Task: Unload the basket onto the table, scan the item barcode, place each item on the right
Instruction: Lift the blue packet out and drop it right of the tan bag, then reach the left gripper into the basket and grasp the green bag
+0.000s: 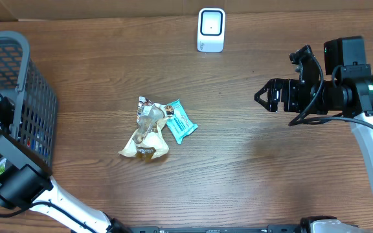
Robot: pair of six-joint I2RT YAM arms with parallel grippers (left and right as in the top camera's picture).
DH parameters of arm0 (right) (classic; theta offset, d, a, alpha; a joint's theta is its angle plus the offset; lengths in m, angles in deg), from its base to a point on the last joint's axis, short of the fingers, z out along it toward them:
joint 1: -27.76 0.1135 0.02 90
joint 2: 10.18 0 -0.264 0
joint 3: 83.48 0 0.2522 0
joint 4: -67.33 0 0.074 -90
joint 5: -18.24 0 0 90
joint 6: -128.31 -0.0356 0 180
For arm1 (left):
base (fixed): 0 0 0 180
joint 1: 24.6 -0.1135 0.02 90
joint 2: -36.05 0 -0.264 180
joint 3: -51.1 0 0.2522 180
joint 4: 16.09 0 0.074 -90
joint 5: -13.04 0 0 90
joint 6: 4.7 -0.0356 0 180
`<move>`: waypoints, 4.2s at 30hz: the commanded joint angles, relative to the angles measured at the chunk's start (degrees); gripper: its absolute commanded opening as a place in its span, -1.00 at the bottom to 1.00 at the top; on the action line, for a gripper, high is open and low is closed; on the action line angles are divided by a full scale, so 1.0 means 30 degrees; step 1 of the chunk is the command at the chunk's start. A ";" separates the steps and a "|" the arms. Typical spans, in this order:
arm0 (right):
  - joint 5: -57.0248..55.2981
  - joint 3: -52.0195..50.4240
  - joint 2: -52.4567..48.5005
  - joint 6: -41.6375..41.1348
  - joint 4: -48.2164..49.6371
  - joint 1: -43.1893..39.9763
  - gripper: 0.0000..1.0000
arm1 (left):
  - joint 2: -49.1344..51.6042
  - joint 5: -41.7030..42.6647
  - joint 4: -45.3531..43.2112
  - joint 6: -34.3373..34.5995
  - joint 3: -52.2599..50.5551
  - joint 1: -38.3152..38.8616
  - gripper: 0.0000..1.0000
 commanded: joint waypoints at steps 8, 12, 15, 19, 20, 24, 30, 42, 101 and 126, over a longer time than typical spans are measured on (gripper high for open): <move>0.0168 -0.0066 0.0051 -0.0015 0.0022 0.0131 1.00 | -0.0270 0.0692 0.1727 0.0882 0.2397 -0.0386 -0.92; 0.0175 -0.0066 0.0051 -0.0022 0.0036 0.0131 1.00 | -0.1333 0.0831 0.3840 0.1027 0.5654 -0.0656 -0.91; 0.0175 -0.0066 0.0051 -0.0022 0.0029 0.0131 1.00 | -0.2696 0.0852 0.5034 0.1035 0.7883 -0.0663 -0.92; 0.0175 -0.0066 0.0051 -0.0087 0.0022 0.0131 1.00 | -0.5202 0.0933 0.5581 0.1158 0.9515 -0.0605 -0.92; 0.0175 -0.0066 0.0051 -0.0087 0.0029 0.0131 1.00 | -0.5807 0.1049 0.5588 0.1158 0.9610 -0.0590 -0.92; 0.0175 -0.0066 0.0051 -0.0087 0.0029 0.0131 1.00 | -0.8444 0.2127 0.5770 0.1151 0.9632 -0.0423 -0.92; 0.0175 -0.0066 0.0051 -0.0087 0.0044 0.0131 1.00 | -1.0928 0.3767 0.6623 0.0619 0.9624 0.1654 -0.92; 0.0168 -0.0066 0.0051 -0.0080 0.0379 0.0131 1.00 | -1.1045 0.3461 0.7788 -0.1071 0.3483 1.1999 -0.91; 0.0182 -0.0066 0.0051 -0.0080 0.0452 0.0131 0.98 | -1.3070 -0.5428 0.5027 0.7737 0.2084 0.0568 0.97; 0.0175 -0.0066 0.0051 -0.0153 0.0306 0.0131 0.98 | -0.4335 -0.3585 0.2528 0.9078 0.0313 -0.3213 0.89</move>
